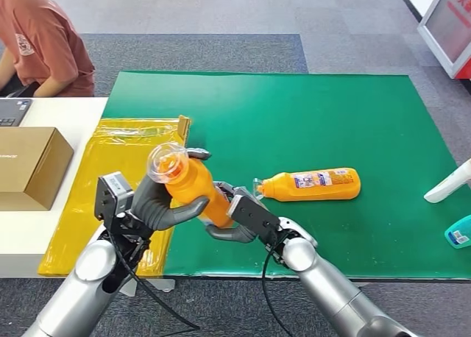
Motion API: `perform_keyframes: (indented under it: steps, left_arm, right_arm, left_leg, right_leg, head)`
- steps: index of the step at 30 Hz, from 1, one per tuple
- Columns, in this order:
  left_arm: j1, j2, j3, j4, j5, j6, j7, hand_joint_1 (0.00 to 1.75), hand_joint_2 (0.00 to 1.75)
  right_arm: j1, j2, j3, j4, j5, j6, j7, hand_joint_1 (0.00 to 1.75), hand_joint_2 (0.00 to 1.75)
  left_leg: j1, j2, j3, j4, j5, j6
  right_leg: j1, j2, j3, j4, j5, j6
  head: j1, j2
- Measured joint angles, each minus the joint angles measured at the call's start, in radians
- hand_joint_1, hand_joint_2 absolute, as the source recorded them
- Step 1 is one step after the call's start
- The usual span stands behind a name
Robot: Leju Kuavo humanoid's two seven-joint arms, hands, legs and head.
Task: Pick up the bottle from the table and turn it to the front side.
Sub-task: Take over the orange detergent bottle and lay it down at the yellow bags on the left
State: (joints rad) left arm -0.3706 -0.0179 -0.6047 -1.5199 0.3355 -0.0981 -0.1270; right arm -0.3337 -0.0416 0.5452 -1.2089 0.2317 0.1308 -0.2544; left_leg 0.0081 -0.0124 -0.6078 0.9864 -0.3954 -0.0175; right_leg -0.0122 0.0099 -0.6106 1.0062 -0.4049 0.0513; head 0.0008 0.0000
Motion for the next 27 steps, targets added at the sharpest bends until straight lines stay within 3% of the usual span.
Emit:
perform_keyframes:
  steps: [11, 15, 21, 27]
  left_arm:
    - [0.0, 0.0, -0.001, 0.001, 0.019, -0.007, 0.0, 1.75, 1.75]
    - [-0.001, 0.0, -0.001, 0.001, 0.022, -0.007, 0.0, 1.75, 1.75]
    - [-0.001, 0.003, 0.003, 0.002, 0.027, 0.0, -0.002, 1.75, 1.75]
    - [-0.001, 0.015, 0.027, 0.002, -0.078, 0.083, -0.035, 1.75, 1.75]
  right_arm:
    - [0.0, 0.0, 0.01, 0.0, 0.0, 0.0, 0.0, 1.75, 1.75]
    - [0.0, 0.0, 0.011, 0.0, -0.001, -0.001, 0.0, 0.0, 1.75]
    - [-0.001, 0.001, 0.009, 0.004, -0.018, 0.002, 0.005, 0.0, 1.75]
    - [0.002, 0.001, -0.018, 0.005, -0.038, -0.016, 0.013, 0.0, 1.75]
  left_leg:
    - [0.0, 0.0, 0.0, 0.0, 0.0, 0.0]
    - [0.0, 0.0, 0.0, 0.0, 0.0, 0.0]
    - [0.0, 0.0, 0.0, 0.0, 0.0, 0.0]
    - [0.0, 0.0, 0.0, 0.0, 0.0, 0.0]
  right_leg:
    - [0.0, 0.0, 0.0, 0.0, 0.0, 0.0]
    - [0.0, 0.0, 0.0, 0.0, 0.0, 0.0]
    - [0.0, 0.0, 0.0, 0.0, 0.0, 0.0]
    - [0.0, 0.0, 0.0, 0.0, 0.0, 0.0]
  head:
    - [0.0, 0.0]
    - [0.0, 0.0]
    - [0.0, 0.0]
    - [0.0, 0.0]
